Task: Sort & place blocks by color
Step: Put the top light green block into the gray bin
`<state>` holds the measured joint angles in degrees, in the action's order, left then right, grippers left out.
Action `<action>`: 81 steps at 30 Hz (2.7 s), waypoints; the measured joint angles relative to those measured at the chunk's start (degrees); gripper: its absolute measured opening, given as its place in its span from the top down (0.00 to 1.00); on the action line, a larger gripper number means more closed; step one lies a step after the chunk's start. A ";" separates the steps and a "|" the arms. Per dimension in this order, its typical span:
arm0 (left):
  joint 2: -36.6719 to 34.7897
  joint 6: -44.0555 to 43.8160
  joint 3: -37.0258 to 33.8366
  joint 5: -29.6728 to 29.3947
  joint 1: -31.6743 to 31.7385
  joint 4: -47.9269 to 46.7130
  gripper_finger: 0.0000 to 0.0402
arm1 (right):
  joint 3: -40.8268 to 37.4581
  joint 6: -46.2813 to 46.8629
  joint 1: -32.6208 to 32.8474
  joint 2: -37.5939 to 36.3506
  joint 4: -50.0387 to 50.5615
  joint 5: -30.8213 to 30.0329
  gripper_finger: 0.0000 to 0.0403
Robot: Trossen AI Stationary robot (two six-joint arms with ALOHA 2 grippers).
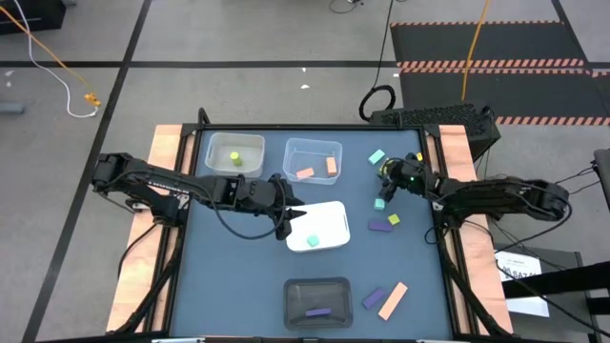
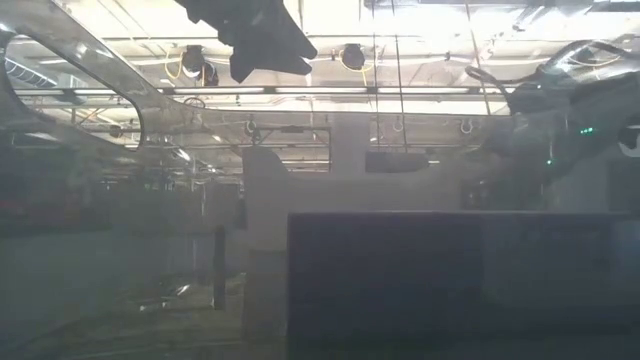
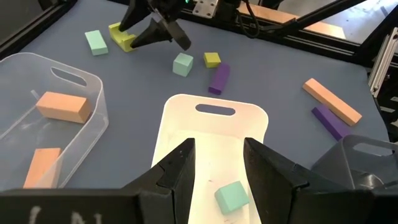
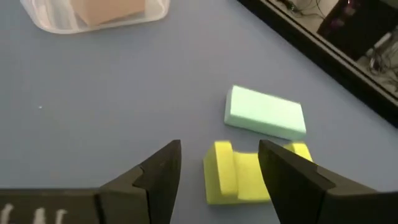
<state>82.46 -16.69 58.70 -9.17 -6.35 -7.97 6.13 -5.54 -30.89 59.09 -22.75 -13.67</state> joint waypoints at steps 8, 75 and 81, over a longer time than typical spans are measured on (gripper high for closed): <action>0.00 -0.02 0.00 0.00 0.00 0.00 0.66 | 0.01 1.71 0.00 6.92 -2.79 0.06 0.61; 0.04 61.17 -0.04 -13.90 4.68 25.90 0.31 | 20.96 28.97 20.90 15.26 -53.67 16.29 0.91; 0.10 64.27 -0.04 -13.89 4.94 27.81 0.21 | 26.14 32.53 20.96 20.83 -53.65 15.09 0.91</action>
<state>82.56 47.58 58.65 -23.06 -1.41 19.84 32.27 27.00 -9.94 79.93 -76.41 1.42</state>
